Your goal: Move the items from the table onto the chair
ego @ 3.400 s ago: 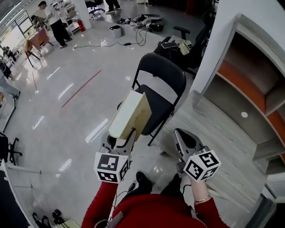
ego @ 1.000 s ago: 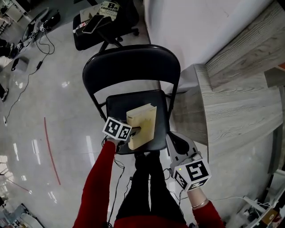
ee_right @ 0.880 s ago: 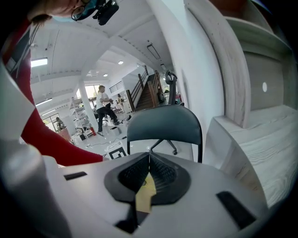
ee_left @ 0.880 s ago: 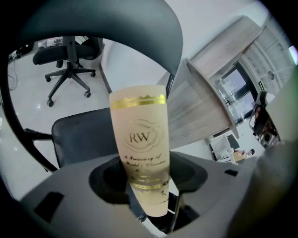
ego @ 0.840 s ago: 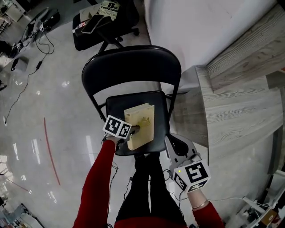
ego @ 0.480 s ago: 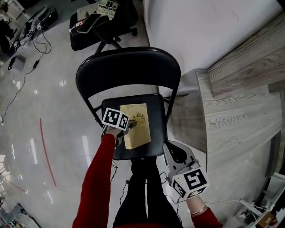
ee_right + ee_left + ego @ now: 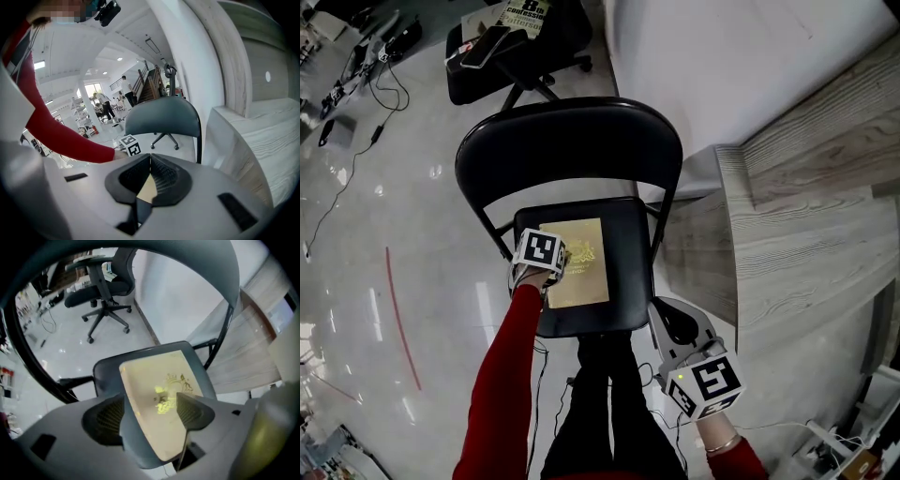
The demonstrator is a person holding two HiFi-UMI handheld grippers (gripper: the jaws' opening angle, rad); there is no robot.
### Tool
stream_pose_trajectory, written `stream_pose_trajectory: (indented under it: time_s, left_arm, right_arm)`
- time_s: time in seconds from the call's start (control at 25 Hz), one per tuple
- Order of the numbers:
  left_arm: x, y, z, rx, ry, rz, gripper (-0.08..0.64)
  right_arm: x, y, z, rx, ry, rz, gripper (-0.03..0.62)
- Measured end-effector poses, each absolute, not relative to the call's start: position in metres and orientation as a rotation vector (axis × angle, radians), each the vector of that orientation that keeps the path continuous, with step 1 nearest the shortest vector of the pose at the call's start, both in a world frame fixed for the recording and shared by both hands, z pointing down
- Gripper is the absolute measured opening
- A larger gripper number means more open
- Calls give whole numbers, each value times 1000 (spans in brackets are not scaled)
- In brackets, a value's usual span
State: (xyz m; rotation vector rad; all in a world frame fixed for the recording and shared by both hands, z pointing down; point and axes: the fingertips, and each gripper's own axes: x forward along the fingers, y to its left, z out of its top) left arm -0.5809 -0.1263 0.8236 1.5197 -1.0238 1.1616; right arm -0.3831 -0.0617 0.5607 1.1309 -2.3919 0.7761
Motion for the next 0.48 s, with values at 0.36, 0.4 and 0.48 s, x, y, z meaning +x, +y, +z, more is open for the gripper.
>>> stream_pose_trajectory:
  time_s: [0.36,0.4,0.48]
  left_arm:
    - [-561,-125,720,1954,-1473,908,151]
    - [-559,-118,690,2008,-1540,838,95]
    - [-552,-99,631,2096,-1619,655,25]
  right_arm:
    - [-397,-64,550,1080,-2450,750,14]
    - [-401,-65,545,1072,-2467,750,14]
    - [-408,-67,532,1060,-2510,756,14]
